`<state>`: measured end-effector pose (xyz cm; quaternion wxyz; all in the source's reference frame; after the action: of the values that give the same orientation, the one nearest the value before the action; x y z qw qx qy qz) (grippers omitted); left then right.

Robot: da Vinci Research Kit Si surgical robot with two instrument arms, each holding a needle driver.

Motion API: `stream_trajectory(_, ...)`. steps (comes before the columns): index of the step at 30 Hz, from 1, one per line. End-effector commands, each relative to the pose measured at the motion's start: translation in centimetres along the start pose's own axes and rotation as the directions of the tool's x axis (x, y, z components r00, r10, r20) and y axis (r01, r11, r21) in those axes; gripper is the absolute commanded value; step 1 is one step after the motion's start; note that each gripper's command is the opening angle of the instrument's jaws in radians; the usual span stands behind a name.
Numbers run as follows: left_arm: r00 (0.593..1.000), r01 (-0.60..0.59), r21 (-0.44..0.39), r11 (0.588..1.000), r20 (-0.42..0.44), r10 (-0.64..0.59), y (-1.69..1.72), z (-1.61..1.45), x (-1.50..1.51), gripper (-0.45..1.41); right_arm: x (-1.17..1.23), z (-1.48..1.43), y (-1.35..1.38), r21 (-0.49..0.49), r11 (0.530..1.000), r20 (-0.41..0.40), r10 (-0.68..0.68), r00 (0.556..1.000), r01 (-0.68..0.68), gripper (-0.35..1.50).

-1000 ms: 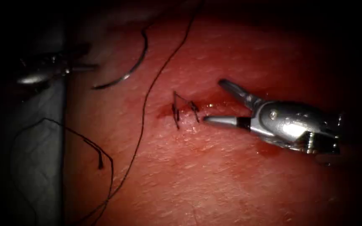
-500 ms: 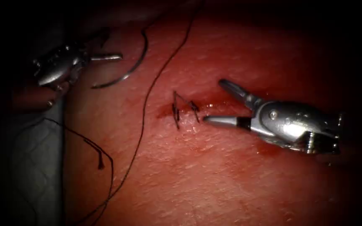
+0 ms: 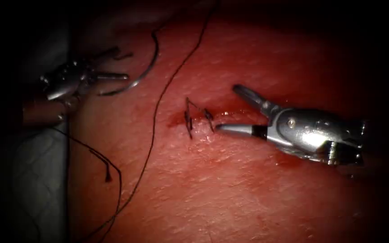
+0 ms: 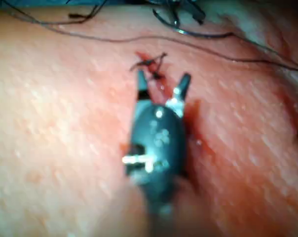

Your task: Wound Closure

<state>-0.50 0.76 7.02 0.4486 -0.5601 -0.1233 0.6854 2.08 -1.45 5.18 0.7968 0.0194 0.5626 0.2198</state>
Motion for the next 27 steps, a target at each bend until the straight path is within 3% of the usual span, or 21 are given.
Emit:
stream_trajectory(1,1.000,0.007,0.010,1.000,0.012,-0.007,-0.02,0.03,-0.07,0.62,-0.06,0.06,-0.09,0.003,1.000,0.000,0.003,1.000,-0.003,1.14)
stream_trajectory(8,1.000,0.006,0.071,0.997,0.028,-0.008,-0.19,-0.41,0.01,0.59,-0.05,0.05,-0.10,0.003,1.000,0.000,0.003,1.000,-0.003,1.14)
stream_trajectory(11,0.998,-0.051,0.076,0.996,0.040,0.048,-0.19,-0.52,0.10,0.57,-0.05,0.05,-0.10,0.002,1.000,-0.003,0.003,1.000,-0.003,1.11)
stream_trajectory(14,0.995,-0.089,0.084,0.992,0.047,0.085,-0.11,-0.55,0.25,0.57,-0.06,0.03,-0.09,0.002,1.000,-0.005,0.003,1.000,-0.003,0.89)
stream_trajectory(16,0.995,-0.097,0.038,0.995,0.031,0.096,0.06,-0.52,0.41,0.54,-0.07,0.00,-0.09,-0.006,1.000,-0.007,0.003,1.000,-0.003,0.76)
stream_trajectory(18,0.993,-0.110,0.016,0.994,0.032,0.110,0.19,-0.48,0.48,0.54,-0.07,-0.04,-0.09,-0.012,1.000,-0.003,0.003,1.000,-0.003,0.41)
stream_trajectory(19,0.992,-0.123,0.016,0.992,0.033,0.122,0.29,-0.45,0.51,0.54,-0.07,-0.05,-0.08,-0.016,1.000,0.000,0.004,1.000,-0.004,0.34)
stream_trajectory(25,0.971,-0.180,0.016,0.984,0.165,0.174,0.69,-0.26,0.58,0.59,-0.06,-0.15,-0.02,-0.018,1.000,0.002,0.008,1.000,-0.008,0.41)
stream_trajectory(27,0.959,-0.180,0.025,0.983,0.226,0.170,0.74,-0.16,0.57,0.73,-0.06,-0.17,-0.02,-0.016,1.000,0.005,0.008,1.000,-0.007,0.44)
